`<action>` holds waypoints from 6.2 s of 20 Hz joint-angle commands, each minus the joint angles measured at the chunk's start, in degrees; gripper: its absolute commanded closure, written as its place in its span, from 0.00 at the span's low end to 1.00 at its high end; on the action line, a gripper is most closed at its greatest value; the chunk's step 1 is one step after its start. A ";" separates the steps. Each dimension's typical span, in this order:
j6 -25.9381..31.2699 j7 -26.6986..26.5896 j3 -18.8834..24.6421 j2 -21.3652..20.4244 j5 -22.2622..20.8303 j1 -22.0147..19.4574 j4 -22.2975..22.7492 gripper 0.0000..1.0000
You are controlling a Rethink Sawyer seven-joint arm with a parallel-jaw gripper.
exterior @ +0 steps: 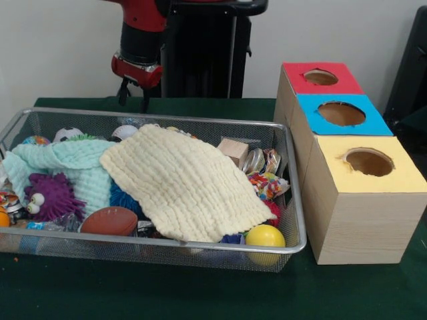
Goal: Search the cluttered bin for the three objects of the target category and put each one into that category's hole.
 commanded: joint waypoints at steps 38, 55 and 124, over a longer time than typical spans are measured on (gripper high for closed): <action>-4.84 3.44 17.70 -7.18 -9.87 -6.28 -0.03 0.00; 1.25 1.62 25.38 -9.79 -16.36 -10.31 1.56 0.00; 25.67 -2.26 34.01 -25.52 -7.28 -14.26 10.00 1.00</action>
